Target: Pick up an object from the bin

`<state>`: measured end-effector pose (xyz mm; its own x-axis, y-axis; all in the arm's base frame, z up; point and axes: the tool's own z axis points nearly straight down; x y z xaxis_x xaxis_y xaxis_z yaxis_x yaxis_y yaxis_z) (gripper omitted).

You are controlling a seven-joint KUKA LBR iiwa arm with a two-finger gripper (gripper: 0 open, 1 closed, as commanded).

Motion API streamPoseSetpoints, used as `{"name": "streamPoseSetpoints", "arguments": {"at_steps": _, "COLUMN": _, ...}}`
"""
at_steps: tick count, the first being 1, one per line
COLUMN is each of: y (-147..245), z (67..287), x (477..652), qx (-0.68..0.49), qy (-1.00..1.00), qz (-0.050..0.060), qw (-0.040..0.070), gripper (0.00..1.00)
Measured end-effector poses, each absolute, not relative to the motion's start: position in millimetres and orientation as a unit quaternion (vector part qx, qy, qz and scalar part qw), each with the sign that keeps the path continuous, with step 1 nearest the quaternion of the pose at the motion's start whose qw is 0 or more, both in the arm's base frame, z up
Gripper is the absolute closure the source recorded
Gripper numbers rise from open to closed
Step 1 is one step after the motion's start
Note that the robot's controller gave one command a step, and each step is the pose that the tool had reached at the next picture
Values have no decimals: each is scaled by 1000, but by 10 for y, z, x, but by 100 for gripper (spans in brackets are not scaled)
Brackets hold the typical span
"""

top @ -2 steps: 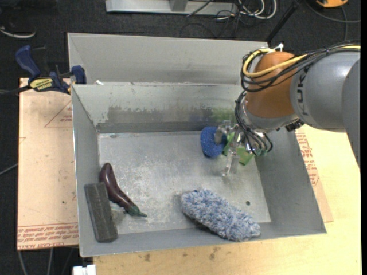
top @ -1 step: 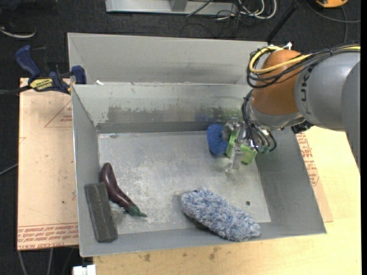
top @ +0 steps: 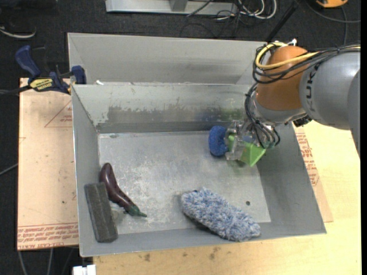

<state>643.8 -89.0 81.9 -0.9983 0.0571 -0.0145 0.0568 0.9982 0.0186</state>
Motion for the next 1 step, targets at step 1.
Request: {"name": "streamPoseSetpoints", "arguments": {"at_steps": 1, "y": -891, "z": 819, "x": 6438, "qx": 29, "qy": 1000, "qz": 9, "qw": 8, "gripper": 100}}
